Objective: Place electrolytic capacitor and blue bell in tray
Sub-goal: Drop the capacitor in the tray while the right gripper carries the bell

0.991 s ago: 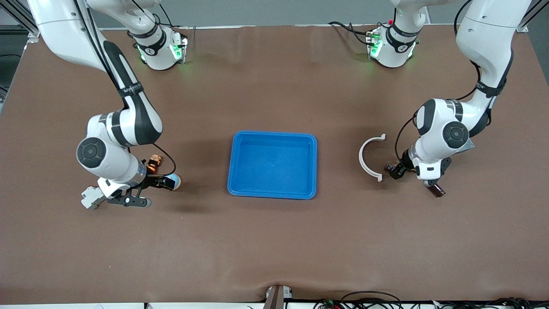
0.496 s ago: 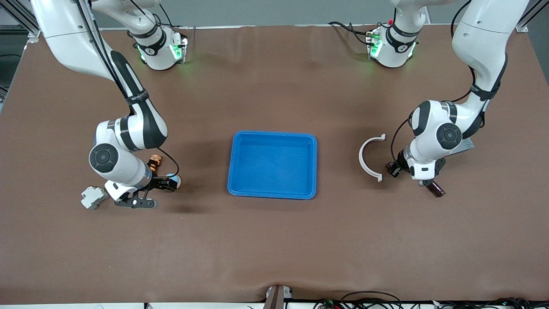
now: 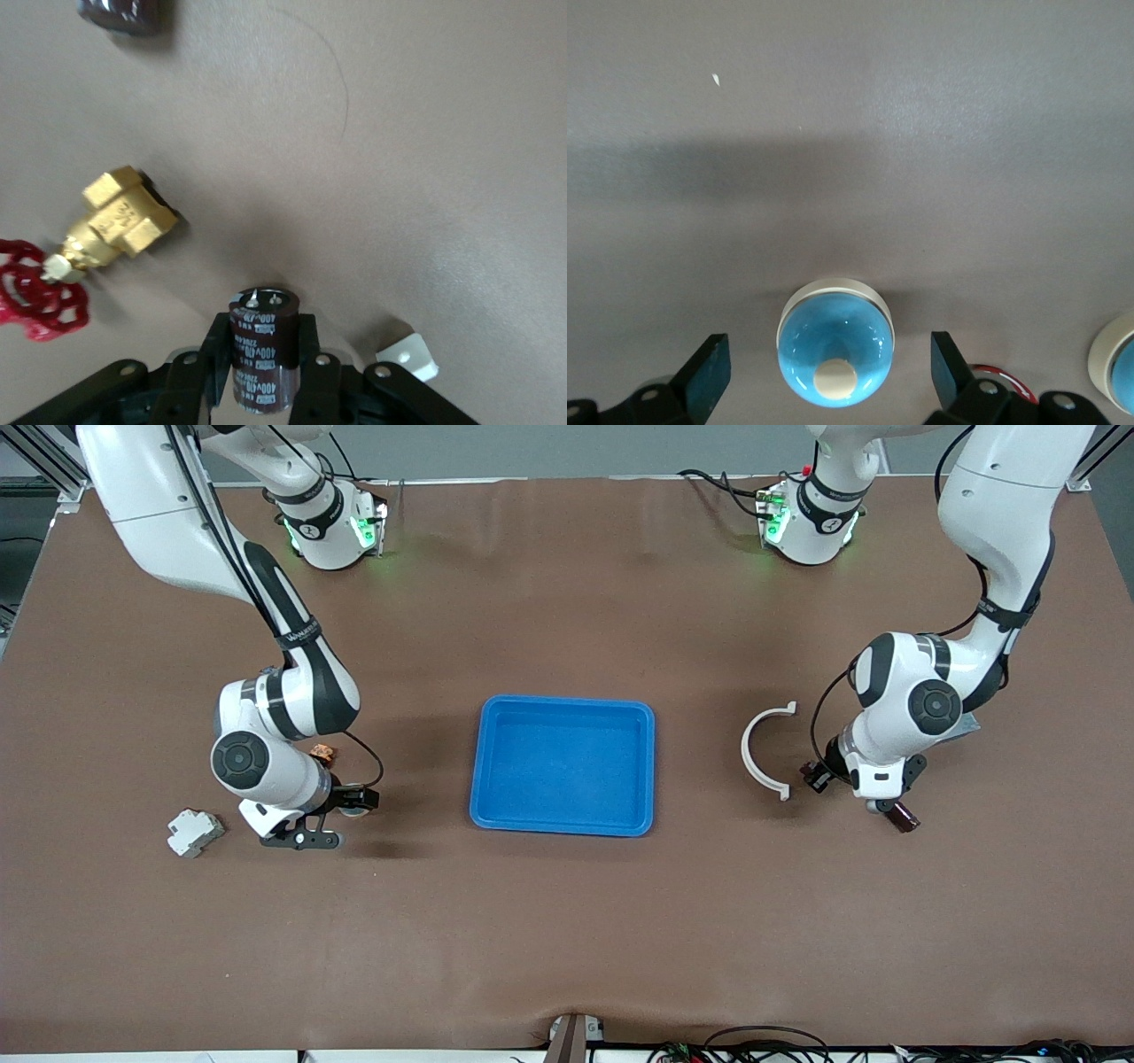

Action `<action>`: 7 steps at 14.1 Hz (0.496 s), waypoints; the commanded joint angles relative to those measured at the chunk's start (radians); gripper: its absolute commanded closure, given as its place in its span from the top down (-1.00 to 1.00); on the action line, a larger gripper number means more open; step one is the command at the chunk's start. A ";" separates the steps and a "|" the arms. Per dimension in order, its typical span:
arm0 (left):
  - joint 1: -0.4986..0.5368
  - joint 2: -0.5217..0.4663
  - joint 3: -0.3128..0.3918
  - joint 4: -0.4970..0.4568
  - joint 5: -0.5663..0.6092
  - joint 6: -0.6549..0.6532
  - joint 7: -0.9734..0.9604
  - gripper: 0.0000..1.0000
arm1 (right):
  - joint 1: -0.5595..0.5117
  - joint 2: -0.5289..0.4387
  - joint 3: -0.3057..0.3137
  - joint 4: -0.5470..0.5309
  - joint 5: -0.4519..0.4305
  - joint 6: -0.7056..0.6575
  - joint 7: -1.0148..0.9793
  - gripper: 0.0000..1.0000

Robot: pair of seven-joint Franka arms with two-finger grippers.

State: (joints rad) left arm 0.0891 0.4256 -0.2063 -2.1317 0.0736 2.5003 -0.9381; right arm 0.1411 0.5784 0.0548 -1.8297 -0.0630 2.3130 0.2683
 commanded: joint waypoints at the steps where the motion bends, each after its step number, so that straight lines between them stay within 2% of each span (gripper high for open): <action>1: 0.000 -0.053 -0.021 0.073 -0.015 -0.153 0.015 -1.00 | 0.000 0.008 -0.001 -0.016 -0.021 -0.003 0.003 1.00; 7: -0.009 -0.039 -0.133 0.258 -0.031 -0.359 -0.018 -1.00 | -0.006 0.023 0.000 -0.019 -0.021 -0.001 0.003 1.00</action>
State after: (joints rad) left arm 0.0836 0.3765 -0.3101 -1.9329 0.0597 2.2036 -0.9468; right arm 0.1408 0.5965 0.0506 -1.8477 -0.0630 2.3107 0.2682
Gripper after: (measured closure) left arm 0.661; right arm 0.000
